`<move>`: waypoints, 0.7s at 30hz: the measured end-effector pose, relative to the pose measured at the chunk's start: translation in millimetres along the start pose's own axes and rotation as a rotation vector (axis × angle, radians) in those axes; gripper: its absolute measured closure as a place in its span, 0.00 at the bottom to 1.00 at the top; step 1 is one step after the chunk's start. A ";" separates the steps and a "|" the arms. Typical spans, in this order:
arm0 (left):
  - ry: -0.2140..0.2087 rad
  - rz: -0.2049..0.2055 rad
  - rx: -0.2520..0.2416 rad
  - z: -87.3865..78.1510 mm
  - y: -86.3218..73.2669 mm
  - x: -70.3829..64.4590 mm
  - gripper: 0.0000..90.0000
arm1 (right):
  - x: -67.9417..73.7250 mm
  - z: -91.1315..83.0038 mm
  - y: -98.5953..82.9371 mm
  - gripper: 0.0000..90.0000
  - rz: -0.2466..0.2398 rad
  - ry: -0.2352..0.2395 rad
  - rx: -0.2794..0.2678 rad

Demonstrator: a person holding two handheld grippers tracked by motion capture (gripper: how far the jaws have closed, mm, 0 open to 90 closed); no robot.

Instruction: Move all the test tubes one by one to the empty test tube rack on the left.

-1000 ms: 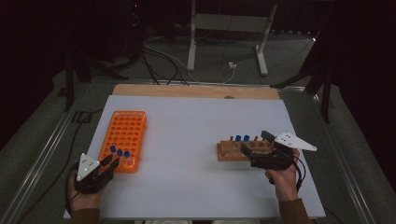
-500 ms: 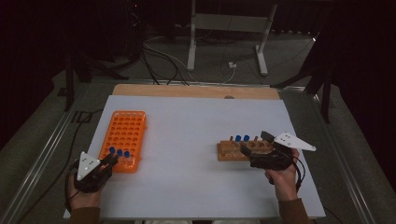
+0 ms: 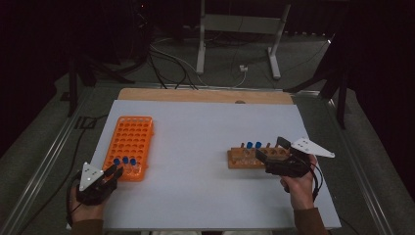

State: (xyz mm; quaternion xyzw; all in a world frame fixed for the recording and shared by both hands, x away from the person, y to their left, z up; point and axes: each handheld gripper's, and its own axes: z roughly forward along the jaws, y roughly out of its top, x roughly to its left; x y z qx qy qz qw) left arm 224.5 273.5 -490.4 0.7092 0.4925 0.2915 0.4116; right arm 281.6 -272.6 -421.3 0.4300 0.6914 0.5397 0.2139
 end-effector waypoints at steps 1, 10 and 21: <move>0.001 -0.003 -0.005 -2.2 0.1 0.5 0.77 | -1.0 0.1 -0.1 0.02 0.000 -0.003 0.003; -0.011 -0.053 -0.099 -24.1 2.8 0.2 0.57 | -8.8 6.7 -5.5 0.17 -0.027 -0.086 0.042; -0.048 -0.074 -0.158 -33.5 14.4 -14.1 0.26 | -13.2 24.3 -16.9 0.60 -0.055 -0.084 0.089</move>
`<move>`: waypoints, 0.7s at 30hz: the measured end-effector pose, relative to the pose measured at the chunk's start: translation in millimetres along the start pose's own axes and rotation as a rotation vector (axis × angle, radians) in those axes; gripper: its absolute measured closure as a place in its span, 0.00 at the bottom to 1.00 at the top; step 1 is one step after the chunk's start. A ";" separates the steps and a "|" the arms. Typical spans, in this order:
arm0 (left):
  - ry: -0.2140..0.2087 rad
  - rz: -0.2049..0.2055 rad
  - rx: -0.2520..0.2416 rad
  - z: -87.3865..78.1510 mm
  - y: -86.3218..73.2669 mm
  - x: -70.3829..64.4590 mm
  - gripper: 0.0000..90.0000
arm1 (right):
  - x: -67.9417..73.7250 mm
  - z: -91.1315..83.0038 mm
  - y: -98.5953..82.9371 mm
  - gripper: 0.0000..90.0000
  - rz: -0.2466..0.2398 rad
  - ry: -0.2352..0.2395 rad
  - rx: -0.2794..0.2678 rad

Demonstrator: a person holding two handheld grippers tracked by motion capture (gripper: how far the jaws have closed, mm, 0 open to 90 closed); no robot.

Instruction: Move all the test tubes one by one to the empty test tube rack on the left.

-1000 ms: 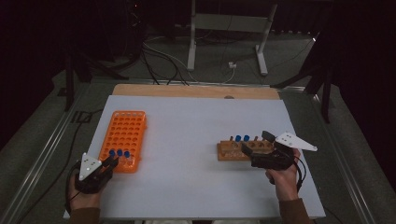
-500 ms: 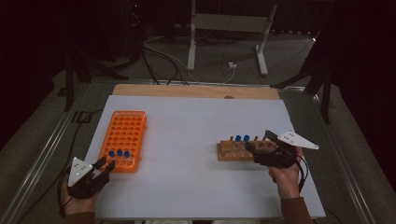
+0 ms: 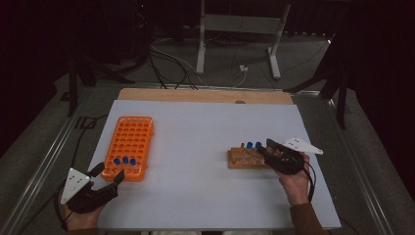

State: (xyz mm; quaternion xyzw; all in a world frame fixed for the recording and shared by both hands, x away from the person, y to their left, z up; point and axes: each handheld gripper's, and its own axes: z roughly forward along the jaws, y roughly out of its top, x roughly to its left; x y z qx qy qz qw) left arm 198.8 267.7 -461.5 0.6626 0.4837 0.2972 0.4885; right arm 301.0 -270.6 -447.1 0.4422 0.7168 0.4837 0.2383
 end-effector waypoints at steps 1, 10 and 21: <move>-0.002 0.004 0.001 0.4 1.0 -2.1 0.23 | 0.4 2.2 -0.5 0.62 -0.004 0.000 0.007; -0.024 0.016 -0.017 2.4 10.0 -15.3 0.13 | 3.3 16.7 -8.1 0.77 -0.011 0.015 0.052; -0.078 0.041 -0.025 7.0 21.2 -32.1 0.09 | 6.6 20.4 -11.5 0.84 -0.032 0.012 0.068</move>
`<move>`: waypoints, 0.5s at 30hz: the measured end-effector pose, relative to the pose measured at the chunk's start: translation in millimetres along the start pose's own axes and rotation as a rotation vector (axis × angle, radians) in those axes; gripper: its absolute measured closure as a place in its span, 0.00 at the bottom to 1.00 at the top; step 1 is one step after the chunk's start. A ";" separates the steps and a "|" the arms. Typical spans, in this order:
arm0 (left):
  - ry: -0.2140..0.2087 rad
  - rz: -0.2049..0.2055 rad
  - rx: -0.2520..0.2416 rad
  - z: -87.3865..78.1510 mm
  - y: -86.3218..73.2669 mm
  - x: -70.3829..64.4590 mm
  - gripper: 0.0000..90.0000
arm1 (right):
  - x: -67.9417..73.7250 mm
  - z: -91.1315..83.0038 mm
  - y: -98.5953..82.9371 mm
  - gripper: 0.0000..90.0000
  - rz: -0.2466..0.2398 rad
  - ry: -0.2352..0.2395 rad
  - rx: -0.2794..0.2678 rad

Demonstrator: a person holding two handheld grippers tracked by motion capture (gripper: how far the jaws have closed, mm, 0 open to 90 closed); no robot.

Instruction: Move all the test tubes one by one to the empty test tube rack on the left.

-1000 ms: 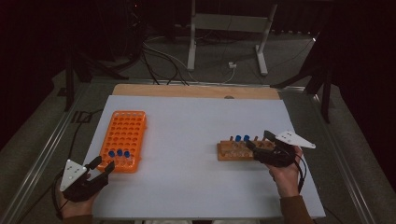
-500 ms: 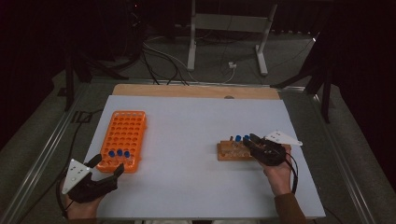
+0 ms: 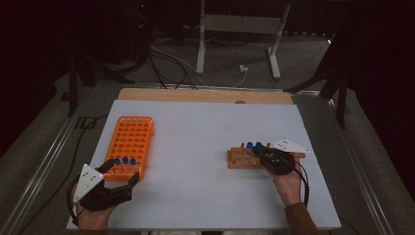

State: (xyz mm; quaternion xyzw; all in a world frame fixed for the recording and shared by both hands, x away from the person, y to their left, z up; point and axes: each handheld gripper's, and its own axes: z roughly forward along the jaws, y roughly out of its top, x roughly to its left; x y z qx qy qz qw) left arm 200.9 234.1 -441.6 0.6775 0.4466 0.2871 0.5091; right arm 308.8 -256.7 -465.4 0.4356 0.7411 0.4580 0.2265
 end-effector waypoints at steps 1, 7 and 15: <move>-0.005 0.002 -0.001 1.2 1.3 -1.3 0.09 | -0.3 -0.8 0.4 0.84 0.004 0.001 -0.003; -0.032 0.026 -0.002 10.3 10.0 -9.6 0.08 | -0.1 -9.4 6.8 0.85 0.010 -0.002 -0.038; -0.048 0.044 -0.002 25.2 18.0 -18.8 0.08 | 2.0 -25.4 20.1 0.85 0.017 -0.018 -0.096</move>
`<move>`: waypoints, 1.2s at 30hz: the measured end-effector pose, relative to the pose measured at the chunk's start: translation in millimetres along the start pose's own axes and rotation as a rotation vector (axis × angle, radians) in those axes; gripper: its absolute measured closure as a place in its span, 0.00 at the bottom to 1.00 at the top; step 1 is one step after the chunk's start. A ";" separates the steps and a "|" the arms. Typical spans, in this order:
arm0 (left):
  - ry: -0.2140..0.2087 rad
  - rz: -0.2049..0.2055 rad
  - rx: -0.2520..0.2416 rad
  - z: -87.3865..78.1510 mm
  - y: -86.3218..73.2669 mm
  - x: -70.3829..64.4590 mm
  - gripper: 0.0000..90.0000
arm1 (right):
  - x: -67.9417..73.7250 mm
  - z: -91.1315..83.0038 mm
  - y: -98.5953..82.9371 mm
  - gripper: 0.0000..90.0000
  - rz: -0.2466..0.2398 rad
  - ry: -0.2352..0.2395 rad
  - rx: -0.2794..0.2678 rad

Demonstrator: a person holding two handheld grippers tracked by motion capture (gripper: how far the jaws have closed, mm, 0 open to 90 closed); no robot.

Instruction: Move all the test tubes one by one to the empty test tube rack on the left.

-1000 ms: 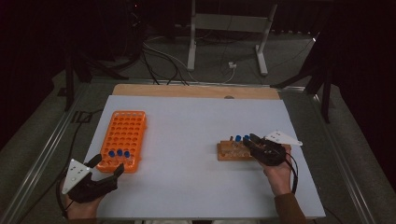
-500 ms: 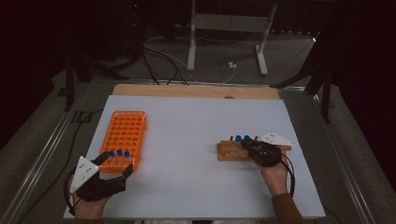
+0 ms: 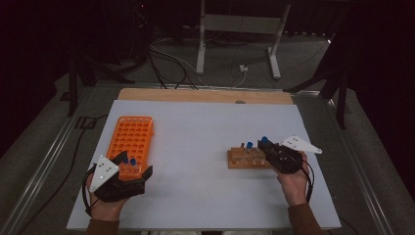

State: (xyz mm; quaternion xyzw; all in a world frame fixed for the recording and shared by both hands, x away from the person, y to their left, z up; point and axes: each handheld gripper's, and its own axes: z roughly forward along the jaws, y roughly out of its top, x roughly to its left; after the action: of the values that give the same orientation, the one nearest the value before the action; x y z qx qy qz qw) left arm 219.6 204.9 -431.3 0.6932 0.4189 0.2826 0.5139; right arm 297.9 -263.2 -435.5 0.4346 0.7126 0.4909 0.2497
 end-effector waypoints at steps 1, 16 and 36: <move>0.001 0.005 0.000 1.7 1.0 -1.7 0.08 | 0.3 -2.3 2.3 0.85 -0.001 -0.001 -0.008; -0.073 0.024 -0.013 38.6 16.2 -34.9 0.08 | 10.2 -24.6 24.0 0.85 -0.009 0.025 -0.057; -0.167 0.047 0.021 89.2 25.2 -78.0 0.08 | 38.0 -15.3 22.4 0.85 -0.026 0.165 -0.015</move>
State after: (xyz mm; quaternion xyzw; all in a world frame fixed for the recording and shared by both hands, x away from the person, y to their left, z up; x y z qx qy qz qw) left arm 262.1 91.4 -432.2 0.7292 0.3612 0.2313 0.5332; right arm 275.4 -234.6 -406.3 0.3814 0.7328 0.5269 0.1996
